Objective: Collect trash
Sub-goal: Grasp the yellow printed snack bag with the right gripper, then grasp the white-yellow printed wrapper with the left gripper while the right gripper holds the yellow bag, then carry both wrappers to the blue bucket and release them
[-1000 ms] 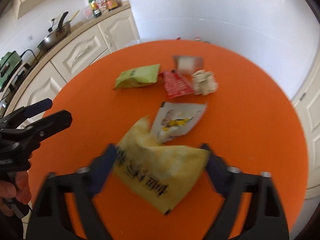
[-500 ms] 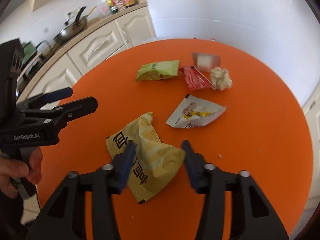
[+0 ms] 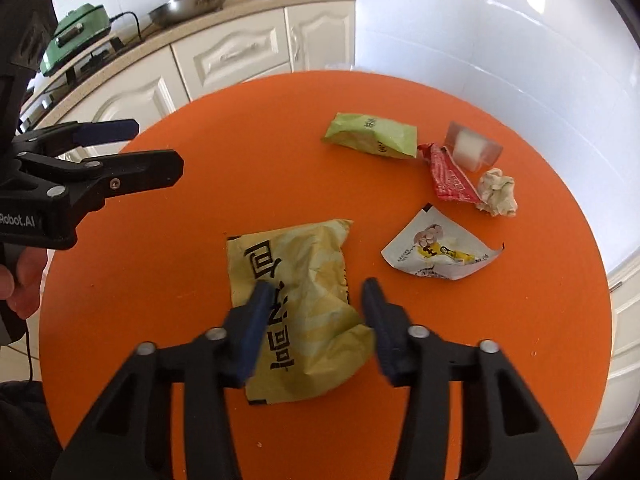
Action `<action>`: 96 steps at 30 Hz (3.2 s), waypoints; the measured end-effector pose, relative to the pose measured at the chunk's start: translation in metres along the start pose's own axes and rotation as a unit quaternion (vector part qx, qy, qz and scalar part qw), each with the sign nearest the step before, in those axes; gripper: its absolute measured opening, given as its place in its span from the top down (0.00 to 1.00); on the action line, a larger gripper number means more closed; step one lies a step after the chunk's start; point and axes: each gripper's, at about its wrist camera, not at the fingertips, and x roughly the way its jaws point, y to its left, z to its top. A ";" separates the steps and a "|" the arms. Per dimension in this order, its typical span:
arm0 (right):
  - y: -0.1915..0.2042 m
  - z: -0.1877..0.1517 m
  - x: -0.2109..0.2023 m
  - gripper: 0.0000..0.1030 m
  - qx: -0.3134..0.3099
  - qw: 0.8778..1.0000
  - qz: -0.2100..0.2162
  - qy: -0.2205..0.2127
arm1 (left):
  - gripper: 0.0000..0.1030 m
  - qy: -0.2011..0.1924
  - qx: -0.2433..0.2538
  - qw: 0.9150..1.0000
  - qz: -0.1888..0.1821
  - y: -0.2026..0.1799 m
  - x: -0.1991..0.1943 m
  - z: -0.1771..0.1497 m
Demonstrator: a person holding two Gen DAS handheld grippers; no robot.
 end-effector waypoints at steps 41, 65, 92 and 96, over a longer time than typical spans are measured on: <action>-0.136 -0.090 -0.097 0.77 0.288 0.950 -0.058 -0.102 | 0.66 0.039 0.127 0.986 -0.100 -0.135 0.096 0.049; -0.109 -0.126 -0.197 0.77 0.279 0.940 -0.107 -0.162 | 0.92 -0.055 0.138 0.970 -0.194 -0.156 -0.040 0.037; -0.225 -0.447 -0.264 0.77 0.536 0.810 -0.217 -0.095 | 0.91 0.155 0.317 0.863 -0.361 -0.491 0.060 -0.081; -0.247 -0.481 -0.236 0.74 0.576 0.790 -0.192 -0.079 | 0.89 0.202 0.318 0.855 -0.356 -0.517 0.114 -0.073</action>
